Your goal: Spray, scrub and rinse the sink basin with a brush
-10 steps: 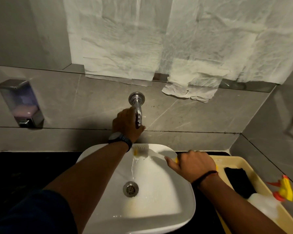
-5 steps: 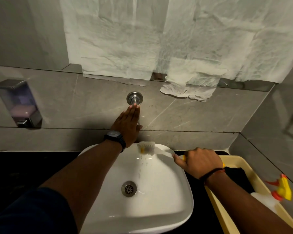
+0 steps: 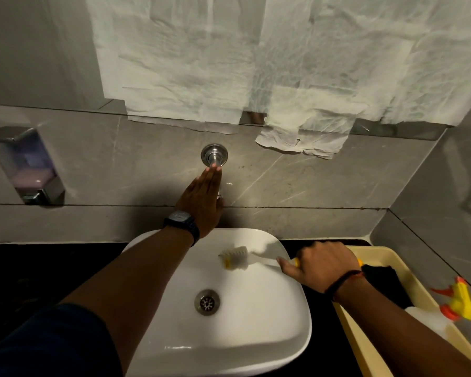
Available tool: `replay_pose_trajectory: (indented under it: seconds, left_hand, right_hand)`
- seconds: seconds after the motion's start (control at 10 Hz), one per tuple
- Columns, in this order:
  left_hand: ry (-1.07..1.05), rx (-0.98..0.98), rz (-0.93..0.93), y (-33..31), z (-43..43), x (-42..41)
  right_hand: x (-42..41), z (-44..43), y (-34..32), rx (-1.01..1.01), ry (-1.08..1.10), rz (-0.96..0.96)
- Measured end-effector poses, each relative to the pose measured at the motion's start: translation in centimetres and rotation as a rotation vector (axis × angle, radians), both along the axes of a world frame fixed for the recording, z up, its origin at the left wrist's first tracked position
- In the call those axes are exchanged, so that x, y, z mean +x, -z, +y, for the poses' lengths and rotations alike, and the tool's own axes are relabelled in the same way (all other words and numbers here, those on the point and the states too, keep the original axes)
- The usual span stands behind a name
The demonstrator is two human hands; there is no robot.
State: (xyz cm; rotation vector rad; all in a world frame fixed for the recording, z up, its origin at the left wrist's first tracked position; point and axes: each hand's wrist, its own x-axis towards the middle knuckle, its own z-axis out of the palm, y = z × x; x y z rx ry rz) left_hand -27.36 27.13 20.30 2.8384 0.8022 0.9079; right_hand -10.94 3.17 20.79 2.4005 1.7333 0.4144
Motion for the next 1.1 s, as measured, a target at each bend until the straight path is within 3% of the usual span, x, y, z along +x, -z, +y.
replay_pose_trajectory:
  seconds: [0.1, 0.2, 0.4, 0.6, 0.9, 1.0, 1.1]
  left_hand:
    - [-0.025, -0.013, -0.024, -0.4, -0.2, 0.3]
    - [-0.028, 0.033, -0.041, -1.0, -1.6, 1.9]
    - [0.208, 0.040, -0.020, 1.4, -8.4, 9.6]
    - [0.406, -0.198, 0.141, 8.5, -16.3, 18.5]
    - [0.377, -0.314, 0.412, 17.3, -22.3, 26.7]
    - [0.394, -0.295, 0.520, 19.5, -23.3, 27.3]
    - [0.409, -0.285, 0.568, 20.2, -23.4, 27.4]
  right_hand:
    - [0.8, -0.1, 0.3, 0.083, 0.108, 0.081]
    - [3.1, -1.9, 1.4, 0.258, 0.377, 0.299]
    - [8.5, -8.5, 6.5, 0.326, 0.613, 0.490]
    - [13.9, -12.8, 13.9, 0.134, 0.658, 0.568]
    - [17.4, -14.2, 21.0, -0.091, 0.645, 0.460]
    - [17.0, -14.5, 22.8, -0.152, 0.541, 0.437]
    - [17.1, -14.8, 23.2, -0.059, 0.506, 0.439]
